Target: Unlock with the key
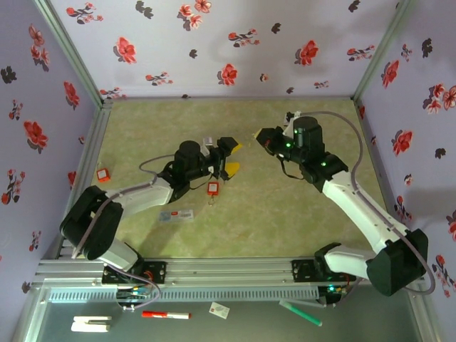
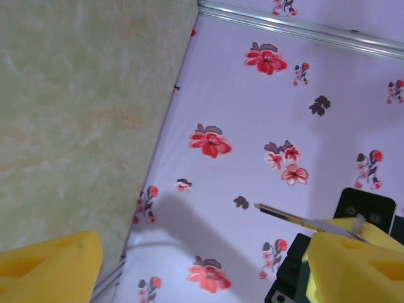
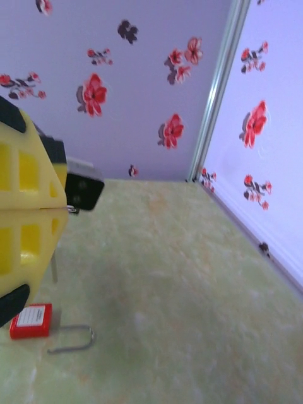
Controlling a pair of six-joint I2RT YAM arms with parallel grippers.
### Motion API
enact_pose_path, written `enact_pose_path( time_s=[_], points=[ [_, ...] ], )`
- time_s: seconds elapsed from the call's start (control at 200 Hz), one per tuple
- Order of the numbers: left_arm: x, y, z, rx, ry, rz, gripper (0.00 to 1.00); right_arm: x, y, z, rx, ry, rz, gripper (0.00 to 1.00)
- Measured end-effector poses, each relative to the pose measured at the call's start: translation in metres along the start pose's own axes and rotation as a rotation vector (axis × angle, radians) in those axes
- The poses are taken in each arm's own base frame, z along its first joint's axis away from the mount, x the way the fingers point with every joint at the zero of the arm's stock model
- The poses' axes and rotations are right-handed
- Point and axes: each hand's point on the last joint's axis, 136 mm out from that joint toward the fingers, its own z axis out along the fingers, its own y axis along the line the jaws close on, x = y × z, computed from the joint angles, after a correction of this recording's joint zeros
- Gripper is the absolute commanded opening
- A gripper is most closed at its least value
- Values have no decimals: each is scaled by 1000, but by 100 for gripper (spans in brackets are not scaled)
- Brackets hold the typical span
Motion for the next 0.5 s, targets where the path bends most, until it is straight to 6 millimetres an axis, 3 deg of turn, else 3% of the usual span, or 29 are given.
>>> enact_pose_path(
  time_s=[0.13, 0.315, 0.5],
  points=[
    [4, -15, 2, 67, -4, -45, 85, 9, 7, 5, -41, 9, -9, 0],
    [1, -35, 1, 156, -16, -101, 84, 30, -9, 14, -39, 42, 19, 0],
    [-2, -40, 4, 200, -18, -145, 81, 40, -2, 17, -76, 57, 16, 0]
  ],
)
